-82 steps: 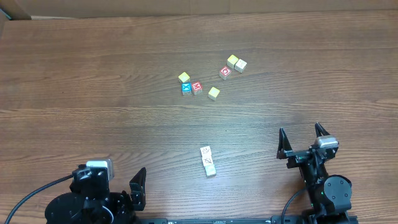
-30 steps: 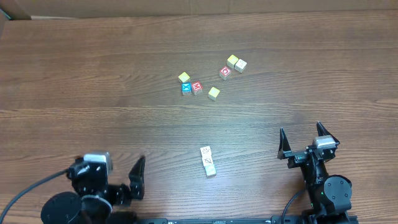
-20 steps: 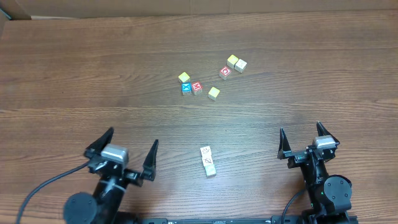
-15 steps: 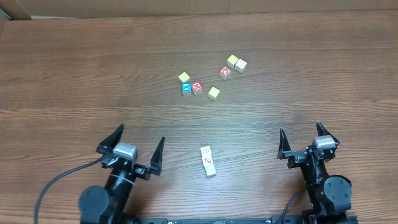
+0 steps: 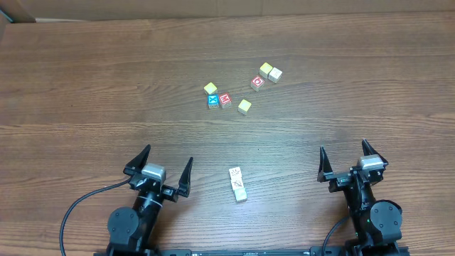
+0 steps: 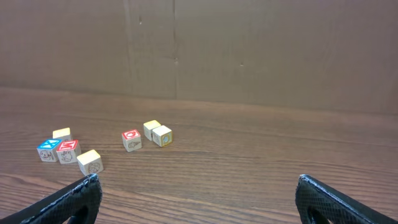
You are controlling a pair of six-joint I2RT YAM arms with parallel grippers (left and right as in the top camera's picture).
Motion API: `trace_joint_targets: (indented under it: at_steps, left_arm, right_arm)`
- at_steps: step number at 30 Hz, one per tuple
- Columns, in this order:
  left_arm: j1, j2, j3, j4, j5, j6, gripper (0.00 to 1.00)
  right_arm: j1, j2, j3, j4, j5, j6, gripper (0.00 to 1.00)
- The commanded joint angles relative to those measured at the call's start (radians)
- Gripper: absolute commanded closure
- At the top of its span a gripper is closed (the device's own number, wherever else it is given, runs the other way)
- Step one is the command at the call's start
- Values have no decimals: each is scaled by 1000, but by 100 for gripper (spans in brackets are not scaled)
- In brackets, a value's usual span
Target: Flip 3 blocks
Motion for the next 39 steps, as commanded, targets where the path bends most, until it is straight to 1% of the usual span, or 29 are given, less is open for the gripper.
trace_joint_targets:
  at_steps: [1,11,39]
  left_arm:
    - [4,-14,-27,15,-45,19,0]
    - [82,-14,-27,11,-60,26,0]
    - [87,-14,-27,13,-57,26,0]
  right_arm:
    - [-3,-11,-8,7,8,-7,0]
    - [-3,-11,-8,7,8,-7,0]
    - [-3,-11,-8,7,8,-7,0]
